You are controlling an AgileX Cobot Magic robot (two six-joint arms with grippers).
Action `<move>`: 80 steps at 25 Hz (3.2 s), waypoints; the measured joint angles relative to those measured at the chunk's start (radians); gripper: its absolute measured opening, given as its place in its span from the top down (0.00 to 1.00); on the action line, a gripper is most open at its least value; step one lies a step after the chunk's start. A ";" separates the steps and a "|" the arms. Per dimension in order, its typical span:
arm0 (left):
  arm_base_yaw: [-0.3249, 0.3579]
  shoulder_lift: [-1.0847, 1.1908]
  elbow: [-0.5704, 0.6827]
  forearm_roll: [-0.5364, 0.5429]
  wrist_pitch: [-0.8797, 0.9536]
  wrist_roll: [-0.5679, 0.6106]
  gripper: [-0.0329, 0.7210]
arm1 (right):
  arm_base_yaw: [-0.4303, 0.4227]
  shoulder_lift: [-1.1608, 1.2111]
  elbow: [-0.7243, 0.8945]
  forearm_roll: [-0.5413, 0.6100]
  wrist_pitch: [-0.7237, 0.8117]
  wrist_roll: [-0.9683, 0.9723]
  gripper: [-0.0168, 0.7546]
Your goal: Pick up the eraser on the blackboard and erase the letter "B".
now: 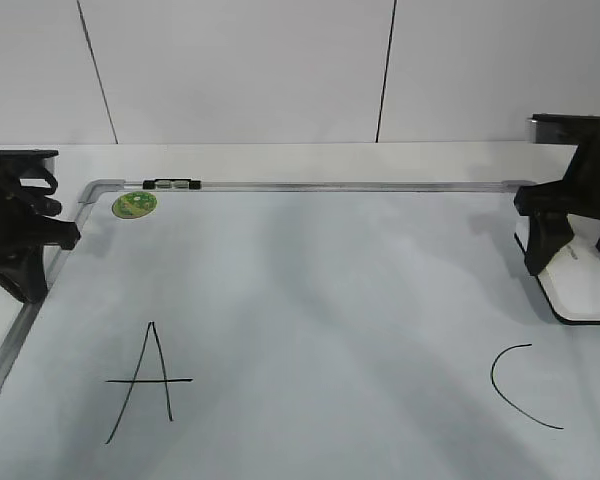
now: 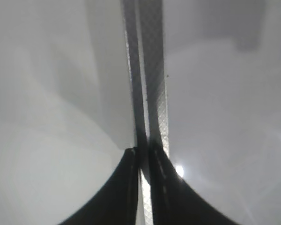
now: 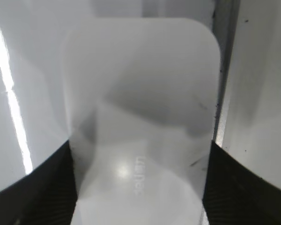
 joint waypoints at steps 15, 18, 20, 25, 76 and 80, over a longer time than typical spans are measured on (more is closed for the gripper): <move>0.000 0.000 0.000 0.000 0.004 0.002 0.92 | 0.000 0.035 0.000 -0.014 -0.037 0.000 0.26; 0.000 0.000 0.000 0.000 0.004 0.002 0.92 | 0.000 0.035 0.000 -0.014 -0.037 0.000 0.26; 0.000 0.000 0.000 0.000 0.004 0.002 0.92 | 0.000 0.038 0.000 -0.014 -0.037 0.000 0.26; 0.000 0.000 0.000 0.000 0.005 0.002 0.92 | 0.000 0.041 0.000 -0.025 -0.037 0.000 0.26; 0.000 0.000 0.000 0.004 0.024 0.024 0.77 | 0.000 -0.120 -0.171 0.003 0.053 0.000 0.21; 0.000 0.000 0.000 0.006 0.035 0.028 0.65 | 0.000 -0.161 -0.171 0.011 0.057 0.000 0.21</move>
